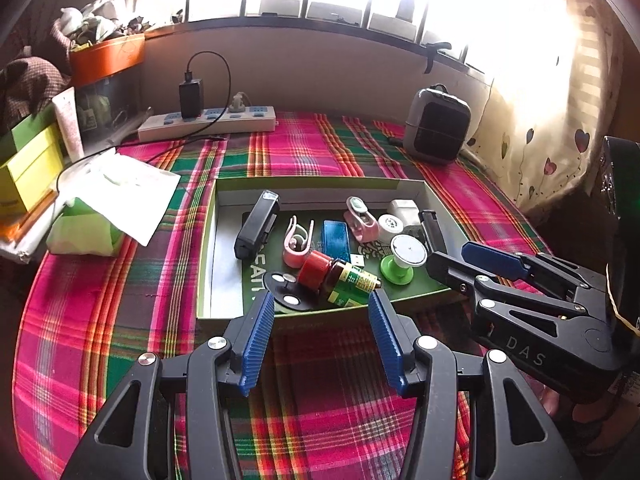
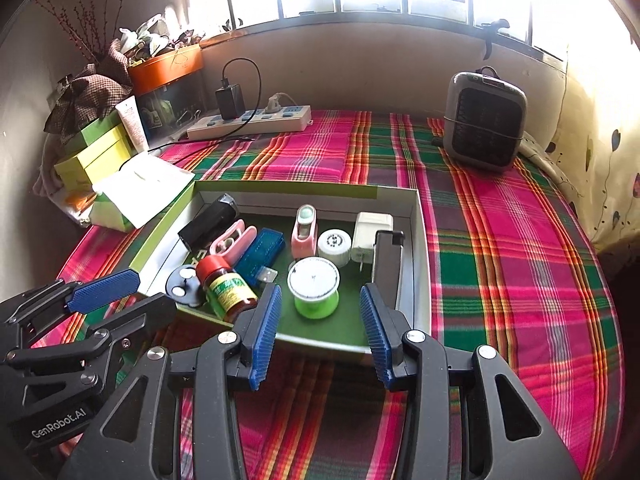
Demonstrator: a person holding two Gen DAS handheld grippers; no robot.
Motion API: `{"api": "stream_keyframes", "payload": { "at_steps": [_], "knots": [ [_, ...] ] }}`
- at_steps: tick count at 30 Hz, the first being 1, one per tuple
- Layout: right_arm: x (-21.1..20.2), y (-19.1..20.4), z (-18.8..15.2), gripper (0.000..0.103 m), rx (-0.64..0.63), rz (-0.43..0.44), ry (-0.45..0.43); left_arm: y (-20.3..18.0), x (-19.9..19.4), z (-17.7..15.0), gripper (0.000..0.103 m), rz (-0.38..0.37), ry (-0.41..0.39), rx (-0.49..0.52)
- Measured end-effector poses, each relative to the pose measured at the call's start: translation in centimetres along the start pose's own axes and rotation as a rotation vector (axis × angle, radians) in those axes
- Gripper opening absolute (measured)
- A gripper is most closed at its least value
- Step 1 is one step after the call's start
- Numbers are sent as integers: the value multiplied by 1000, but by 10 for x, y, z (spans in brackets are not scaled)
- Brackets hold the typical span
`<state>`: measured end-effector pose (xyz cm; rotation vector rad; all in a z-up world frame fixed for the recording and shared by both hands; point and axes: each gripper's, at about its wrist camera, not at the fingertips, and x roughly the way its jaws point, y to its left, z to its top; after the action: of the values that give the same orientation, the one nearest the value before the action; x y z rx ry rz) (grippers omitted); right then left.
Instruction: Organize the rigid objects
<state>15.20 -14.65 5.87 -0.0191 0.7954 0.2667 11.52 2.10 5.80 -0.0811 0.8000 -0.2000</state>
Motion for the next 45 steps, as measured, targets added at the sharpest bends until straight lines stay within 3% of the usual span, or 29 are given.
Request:
{"api": "stream_keyframes", "payload": {
  "at_steps": [12,21,31,33,35,45],
  "knots": [
    [-10,7,-49,42,21,-6,90,-1,1,-43,49,60,98,-10],
    [-16,-1,-75,42,81,-54,127,-11,-2,-62,49,78,116,2],
    [-26,-1,-90,42,58,-135,115,-17,-5,-74,49,123,87,-5],
    [-28,-2,-93,45,59,-142,102,-19,-5,-76,49,134,77,0],
    [-29,-5,-95,60,67,-161,101,-19,-5,-75,49,142,76,-12],
    [-27,-8,-93,68,77,-155,105,-27,-3,-76,52,186,86,18]
  ]
}}
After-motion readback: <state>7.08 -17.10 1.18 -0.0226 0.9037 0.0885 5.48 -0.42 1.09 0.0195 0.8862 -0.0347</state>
